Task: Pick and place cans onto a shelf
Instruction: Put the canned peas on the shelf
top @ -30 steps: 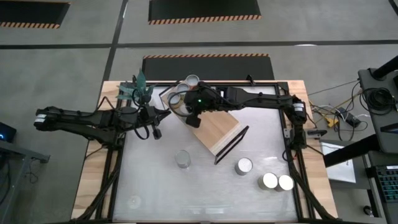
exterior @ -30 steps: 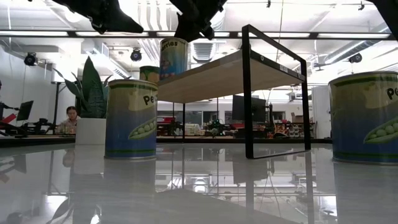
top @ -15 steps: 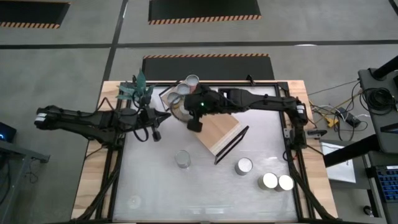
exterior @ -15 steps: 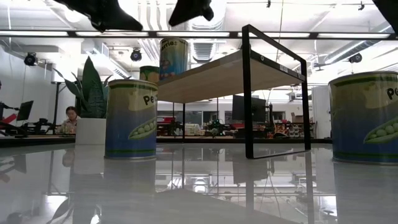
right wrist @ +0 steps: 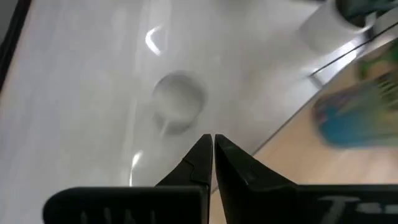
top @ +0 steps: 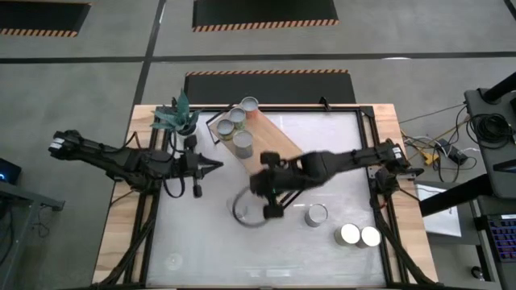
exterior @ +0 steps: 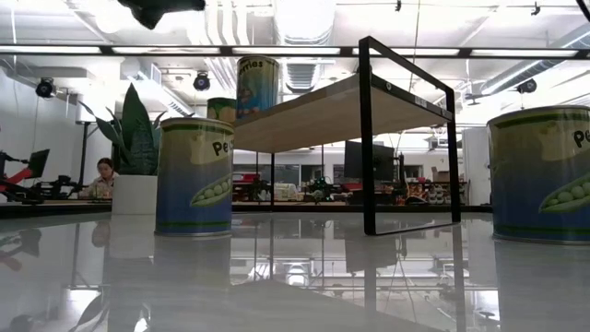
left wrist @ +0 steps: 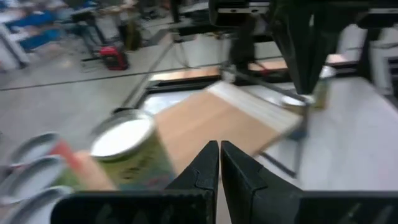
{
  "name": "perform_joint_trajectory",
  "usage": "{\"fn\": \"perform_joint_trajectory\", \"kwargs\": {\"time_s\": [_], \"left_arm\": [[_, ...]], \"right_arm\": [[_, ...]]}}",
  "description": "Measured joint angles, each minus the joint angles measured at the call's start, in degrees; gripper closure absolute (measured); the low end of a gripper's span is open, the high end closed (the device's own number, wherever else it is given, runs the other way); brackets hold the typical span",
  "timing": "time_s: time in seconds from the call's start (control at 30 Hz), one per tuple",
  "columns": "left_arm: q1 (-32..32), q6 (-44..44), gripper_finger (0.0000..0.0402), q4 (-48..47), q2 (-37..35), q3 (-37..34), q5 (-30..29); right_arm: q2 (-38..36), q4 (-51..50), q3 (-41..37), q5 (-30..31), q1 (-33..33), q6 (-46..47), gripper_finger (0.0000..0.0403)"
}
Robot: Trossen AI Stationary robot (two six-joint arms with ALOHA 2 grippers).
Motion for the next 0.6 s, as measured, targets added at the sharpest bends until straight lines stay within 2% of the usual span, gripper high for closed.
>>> {"fn": "perform_joint_trajectory", "kwargs": {"time_s": [0.27, 0.33, 0.5, 0.6], "left_arm": [[-5.9, -1.5, 0.0402, 0.0, 0.3, 1.2, 0.6], [-6.6, -2.0, 0.0402, 0.1, 0.3, 1.8, 0.6], [-7.8, -3.3, 0.0402, 1.0, 0.3, 2.1, 0.6], [-8.2, -3.5, 0.0402, 1.6, 0.3, 2.1, 0.6]], "right_arm": [[0.0, -10.5, -2.0, 0.0, 7.3, 11.0, 0.0394], [0.0, -14.5, -2.7, -0.2, 8.5, 16.3, 0.0394], [0.0, -26.9, -4.3, -6.7, 10.6, 32.6, 0.0394], [-0.1, -31.0, -5.9, -7.9, 12.4, 41.2, 0.0394]]}}
